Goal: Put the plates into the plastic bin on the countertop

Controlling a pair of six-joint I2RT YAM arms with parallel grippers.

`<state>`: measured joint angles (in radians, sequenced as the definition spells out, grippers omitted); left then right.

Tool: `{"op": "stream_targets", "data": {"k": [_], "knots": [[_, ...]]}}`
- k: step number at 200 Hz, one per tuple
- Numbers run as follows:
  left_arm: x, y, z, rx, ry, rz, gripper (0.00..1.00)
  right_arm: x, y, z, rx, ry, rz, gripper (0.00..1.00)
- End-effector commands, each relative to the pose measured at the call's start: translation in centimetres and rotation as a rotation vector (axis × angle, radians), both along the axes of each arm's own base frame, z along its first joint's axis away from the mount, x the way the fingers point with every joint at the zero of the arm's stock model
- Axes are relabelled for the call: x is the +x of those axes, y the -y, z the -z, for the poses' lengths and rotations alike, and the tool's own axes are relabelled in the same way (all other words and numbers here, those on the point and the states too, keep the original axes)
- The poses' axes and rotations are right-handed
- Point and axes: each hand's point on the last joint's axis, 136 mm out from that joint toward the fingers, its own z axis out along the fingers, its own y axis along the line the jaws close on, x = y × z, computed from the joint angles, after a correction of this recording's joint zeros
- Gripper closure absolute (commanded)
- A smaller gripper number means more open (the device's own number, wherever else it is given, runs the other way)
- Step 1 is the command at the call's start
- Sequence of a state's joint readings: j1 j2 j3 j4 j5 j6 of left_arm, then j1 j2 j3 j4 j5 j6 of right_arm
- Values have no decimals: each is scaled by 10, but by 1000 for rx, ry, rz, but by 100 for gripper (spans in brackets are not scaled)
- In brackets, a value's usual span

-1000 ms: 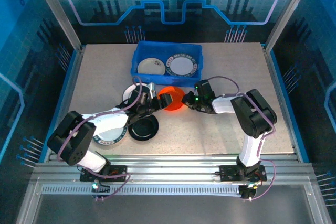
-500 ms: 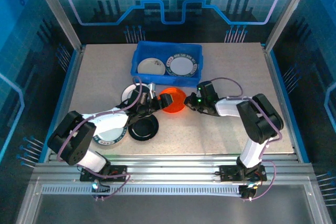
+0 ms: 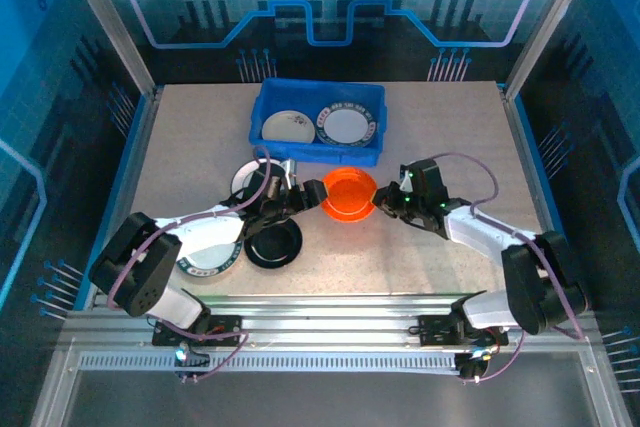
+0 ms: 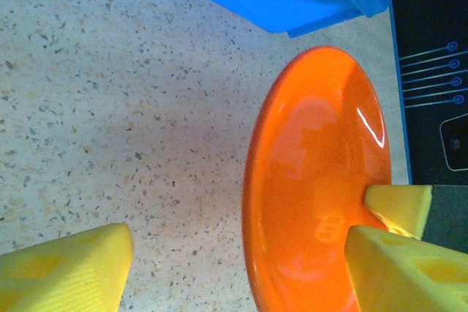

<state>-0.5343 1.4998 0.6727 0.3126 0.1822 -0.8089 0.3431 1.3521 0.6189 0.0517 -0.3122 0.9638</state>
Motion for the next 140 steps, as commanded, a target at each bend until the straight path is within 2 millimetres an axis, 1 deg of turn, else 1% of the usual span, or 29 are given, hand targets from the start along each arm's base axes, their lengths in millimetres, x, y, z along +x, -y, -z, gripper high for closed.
{"op": "stream_targets", "data": {"k": [1, 27, 50, 54, 62, 74, 80, 96, 111, 122, 134, 140], "knots": [[0, 10, -8, -34, 16, 36, 29, -9, -9, -11, 55, 5, -81, 100], [1, 14, -8, -64, 7, 41, 35, -9, -19, -18, 103, 11, -129, 100], [2, 16, -10, -77, 8, 46, 48, -8, -23, -24, 119, 29, -148, 100], [1, 16, -10, -77, 8, 46, 52, -7, -23, -25, 117, 35, -151, 100], [1, 16, -10, -76, 8, 45, 64, -7, -24, -27, 116, 41, -156, 100], [1, 15, -9, -74, 6, 43, 87, -6, -24, -28, 114, 45, -166, 100], [0, 15, -9, -73, 6, 42, 100, -6, -25, -28, 111, 44, -172, 100], [-1, 15, -9, -76, 6, 45, 100, -6, -26, -26, 103, 37, -186, 99], [-3, 18, -13, -103, 17, 60, 100, -6, -26, -23, 88, 32, -197, 78], [-4, 21, -19, -129, 30, 77, 100, -5, -25, -23, 78, 37, -196, 68], [-6, 23, -25, -147, 41, 90, 100, -2, -24, -24, 66, 48, -192, 66], [-6, 23, -27, -152, 44, 92, 100, -1, -24, -24, 61, 52, -193, 68]]}}
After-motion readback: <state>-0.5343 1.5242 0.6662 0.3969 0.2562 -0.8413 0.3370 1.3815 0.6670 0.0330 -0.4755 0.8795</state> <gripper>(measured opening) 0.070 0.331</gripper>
